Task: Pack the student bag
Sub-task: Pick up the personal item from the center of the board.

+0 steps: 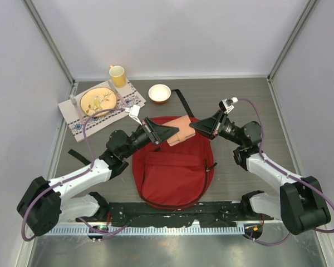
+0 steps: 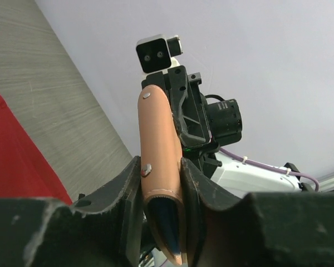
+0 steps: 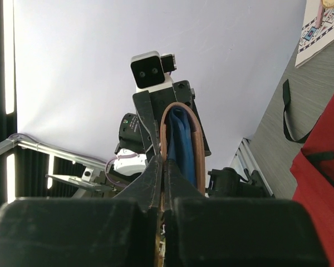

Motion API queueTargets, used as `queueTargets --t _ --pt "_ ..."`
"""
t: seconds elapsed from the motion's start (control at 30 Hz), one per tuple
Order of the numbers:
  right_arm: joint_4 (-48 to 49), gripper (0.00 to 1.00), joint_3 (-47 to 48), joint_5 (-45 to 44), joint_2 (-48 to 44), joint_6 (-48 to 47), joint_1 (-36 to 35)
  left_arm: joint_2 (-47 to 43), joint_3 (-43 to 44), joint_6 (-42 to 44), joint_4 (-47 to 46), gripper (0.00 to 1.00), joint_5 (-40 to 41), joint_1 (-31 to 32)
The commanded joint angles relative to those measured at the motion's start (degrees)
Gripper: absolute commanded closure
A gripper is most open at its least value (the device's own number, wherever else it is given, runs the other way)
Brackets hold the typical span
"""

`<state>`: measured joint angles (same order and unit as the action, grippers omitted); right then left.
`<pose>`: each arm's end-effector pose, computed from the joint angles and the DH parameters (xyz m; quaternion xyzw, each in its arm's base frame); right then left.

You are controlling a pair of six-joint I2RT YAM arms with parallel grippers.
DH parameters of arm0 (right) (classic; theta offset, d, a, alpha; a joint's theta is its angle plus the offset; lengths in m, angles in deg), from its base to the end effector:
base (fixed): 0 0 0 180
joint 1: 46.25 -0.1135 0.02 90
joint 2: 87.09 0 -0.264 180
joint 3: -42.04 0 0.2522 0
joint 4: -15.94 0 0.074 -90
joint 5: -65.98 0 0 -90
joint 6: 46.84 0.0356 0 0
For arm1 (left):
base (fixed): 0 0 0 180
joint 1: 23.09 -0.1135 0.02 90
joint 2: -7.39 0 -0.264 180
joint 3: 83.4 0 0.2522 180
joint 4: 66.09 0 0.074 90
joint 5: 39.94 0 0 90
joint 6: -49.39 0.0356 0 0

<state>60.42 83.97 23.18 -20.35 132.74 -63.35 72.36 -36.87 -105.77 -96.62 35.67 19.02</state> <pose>0.2190 0.0947 0.2833 0.0480 0.6191 0.7386 0.2623 0.1822 -0.1766 0.2957 -0.0292 0.6306 -0.6680 0.3940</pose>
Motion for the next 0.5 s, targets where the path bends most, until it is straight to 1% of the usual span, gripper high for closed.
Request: queueTargets --t 0.0,0.07,0.1,0.13,0.17,0.2,0.27,0.3,0.33,0.37,0.4,0.47 --pt "-0.2 0.86 0.1 -0.7 -1.5 -3.1 -0.3 -1.4 2.0 1.3 -1.6 0.68 -1.9 -0.3" --pt "-0.9 0.7 0.2 -1.0 -2.6 -3.8 -0.2 -1.6 2.1 1.6 -1.1 0.73 -1.9 -0.3" --pt "-3.3 0.53 0.3 -1.1 -3.4 -5.4 -0.2 -1.9 2.0 1.8 -0.2 0.73 -1.5 -0.3" --pt "-5.6 0.47 0.7 -1.2 -4.2 -6.7 -0.2 -2.1 2.0 2.0 0.4 0.74 -1.2 -0.3" --pt "-8.8 0.43 1.8 -1.9 -5.2 -9.1 -0.2 -2.4 2.0 2.5 1.2 0.74 -0.6 -0.2" --pt "-19.8 0.38 2.8 -3.1 -8.0 -16.0 -0.2 -2.9 1.9 2.8 2.7 0.74 -0.1 -0.3" --pt "-35.7 0.33 7.1 -6.7 -11.4 -26.3 -0.2 -4.7 1.6 3.7 4.6 0.74 2.2 -0.3" --pt "-48.8 0.29 8.4 -11.9 -12.8 -30.3 -0.3 -5.4 1.5 4.5 6.6 0.73 2.9 -0.3" --pt "-52.9 0.28 9.3 -13.7 -15.3 -36.4 -0.2 -7.0 1.2 5.0 7.6 0.72 4.7 -0.3" --pt "-55.7 0.27 9.8 -15.0 -16.4 -37.7 -0.3 -7.7 1.2 5.2 8.5 0.71 5.5 -0.3" --pt "-57.6 0.26 9.6 -15.0 -17.0 -38.2 -0.3 -8.4 1.0 5.9 9.9 0.71 6.2 -0.3" --pt "-56.9 0.26 7.4 -13.0 -18.2 -35.9 -0.3 -10.3 0.8 6.5 11.2 0.7 8.1 -0.2"
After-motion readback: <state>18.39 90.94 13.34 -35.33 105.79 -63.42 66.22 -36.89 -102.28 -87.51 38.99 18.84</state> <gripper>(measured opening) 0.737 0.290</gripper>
